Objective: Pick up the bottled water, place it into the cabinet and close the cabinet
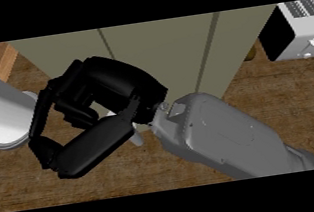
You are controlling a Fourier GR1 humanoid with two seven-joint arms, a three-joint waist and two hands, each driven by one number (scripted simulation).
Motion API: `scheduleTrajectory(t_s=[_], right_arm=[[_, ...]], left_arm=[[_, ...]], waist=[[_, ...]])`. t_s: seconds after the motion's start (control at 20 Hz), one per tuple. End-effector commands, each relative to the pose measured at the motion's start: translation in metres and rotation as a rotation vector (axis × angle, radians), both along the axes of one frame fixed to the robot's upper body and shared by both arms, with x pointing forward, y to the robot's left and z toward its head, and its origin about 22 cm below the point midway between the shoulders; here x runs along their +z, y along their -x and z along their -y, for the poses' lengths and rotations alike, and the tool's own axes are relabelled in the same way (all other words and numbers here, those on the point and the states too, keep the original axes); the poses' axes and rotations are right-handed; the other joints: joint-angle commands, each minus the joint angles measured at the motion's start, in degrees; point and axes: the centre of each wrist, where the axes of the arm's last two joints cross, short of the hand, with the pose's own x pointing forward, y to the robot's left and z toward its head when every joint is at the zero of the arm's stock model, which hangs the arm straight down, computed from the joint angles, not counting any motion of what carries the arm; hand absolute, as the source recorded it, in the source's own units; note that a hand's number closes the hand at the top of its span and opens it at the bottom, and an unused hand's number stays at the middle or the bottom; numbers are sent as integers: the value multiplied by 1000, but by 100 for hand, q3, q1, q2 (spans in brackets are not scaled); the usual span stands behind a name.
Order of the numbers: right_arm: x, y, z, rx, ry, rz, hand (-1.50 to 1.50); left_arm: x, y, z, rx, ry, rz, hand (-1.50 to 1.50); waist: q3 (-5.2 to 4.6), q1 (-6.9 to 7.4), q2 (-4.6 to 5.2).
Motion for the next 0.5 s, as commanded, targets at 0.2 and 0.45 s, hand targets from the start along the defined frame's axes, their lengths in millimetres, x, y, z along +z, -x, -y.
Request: scheduleTrajectory(t_s=[0.2, 0.45], right_arm=[[-17, -56, 40, -194, -18, 52, 150], [-26, -79, 66, -334, 32, 94, 150]], left_arm=[[12, -6, -12, 7, -9, 8, -150], [8, -5, 11, 23, -12, 11, -150]], waist=[[-1, -63, 9], [1, -101, 20]])
